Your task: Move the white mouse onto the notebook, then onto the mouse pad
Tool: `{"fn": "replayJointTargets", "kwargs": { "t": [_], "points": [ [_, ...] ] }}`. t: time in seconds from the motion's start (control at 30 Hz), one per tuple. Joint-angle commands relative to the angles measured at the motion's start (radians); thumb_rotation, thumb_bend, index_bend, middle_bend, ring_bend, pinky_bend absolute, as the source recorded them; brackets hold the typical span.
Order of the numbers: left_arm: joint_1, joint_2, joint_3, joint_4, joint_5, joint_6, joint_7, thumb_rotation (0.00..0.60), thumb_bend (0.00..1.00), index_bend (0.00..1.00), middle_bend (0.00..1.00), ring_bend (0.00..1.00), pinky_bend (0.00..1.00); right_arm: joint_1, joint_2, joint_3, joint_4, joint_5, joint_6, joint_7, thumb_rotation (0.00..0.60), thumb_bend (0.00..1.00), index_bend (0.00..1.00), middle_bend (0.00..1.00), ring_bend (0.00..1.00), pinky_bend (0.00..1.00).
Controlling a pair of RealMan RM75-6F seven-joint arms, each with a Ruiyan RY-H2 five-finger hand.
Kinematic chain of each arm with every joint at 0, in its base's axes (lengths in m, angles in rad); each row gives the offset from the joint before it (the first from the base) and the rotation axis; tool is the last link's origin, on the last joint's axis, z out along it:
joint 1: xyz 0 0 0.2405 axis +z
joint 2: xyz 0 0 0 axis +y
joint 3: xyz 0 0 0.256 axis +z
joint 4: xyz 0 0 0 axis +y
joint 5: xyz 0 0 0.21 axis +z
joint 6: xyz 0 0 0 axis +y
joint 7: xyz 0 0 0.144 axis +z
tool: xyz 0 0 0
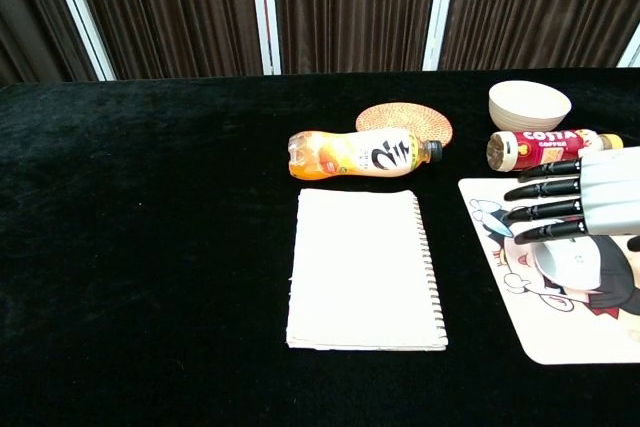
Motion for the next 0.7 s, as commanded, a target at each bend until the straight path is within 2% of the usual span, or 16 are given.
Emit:
{"fn": "replayJointTargets", "kwargs": {
  "t": [0.03,0.13,0.2,0.23,0.37,0.5,0.63,0.7],
  "points": [
    [0.000,0.003,-0.002,0.001,-0.003,-0.003,-0.006,0.600,0.00,0.00,0.00,0.00,0.00,-0.005,0.022,0.001,-0.022,0.005,0.026,-0.026,0.600,0.00,0.12,0.09,0.05,0.12],
    [0.002,0.007,-0.004,-0.001,-0.001,-0.001,-0.014,0.600,0.00,0.00,0.00,0.00,0.00,-0.014,0.050,0.013,-0.058,0.017,0.070,-0.043,0.600,0.00,0.12,0.09,0.05,0.12],
    [0.007,0.013,-0.003,-0.004,0.007,0.005,-0.024,0.600,0.00,0.00,0.00,0.00,0.00,-0.033,0.093,0.037,-0.113,0.038,0.143,-0.061,0.600,0.00,0.12,0.09,0.05,0.12],
    [0.012,0.018,0.000,-0.009,0.015,0.009,-0.031,0.600,0.00,0.00,0.00,0.00,0.00,-0.054,0.128,0.063,-0.170,0.065,0.196,-0.068,0.600,0.00,0.12,0.09,0.05,0.12],
    [0.026,0.026,0.010,-0.016,0.041,0.024,-0.047,0.600,0.00,0.00,0.00,0.00,0.00,-0.105,0.213,0.116,-0.340,0.136,0.252,-0.109,0.600,0.00,0.12,0.09,0.03,0.12],
    [0.044,0.022,0.026,-0.011,0.070,0.051,-0.043,0.600,0.00,0.00,0.00,0.00,0.00,-0.176,0.285,0.155,-0.523,0.224,0.263,-0.147,0.600,0.00,0.11,0.05,0.00,0.04],
    [0.078,0.014,0.059,-0.005,0.127,0.087,-0.062,0.600,0.00,0.00,0.00,0.00,0.00,-0.317,0.348,0.217,-0.802,0.411,0.288,-0.205,0.600,0.00,0.08,0.00,0.00,0.00],
    [0.089,0.012,0.065,-0.002,0.143,0.101,-0.072,0.600,0.00,0.00,0.00,0.00,0.00,-0.348,0.360,0.236,-0.883,0.461,0.292,-0.230,0.600,0.00,0.08,0.00,0.00,0.00]
  ]
}}
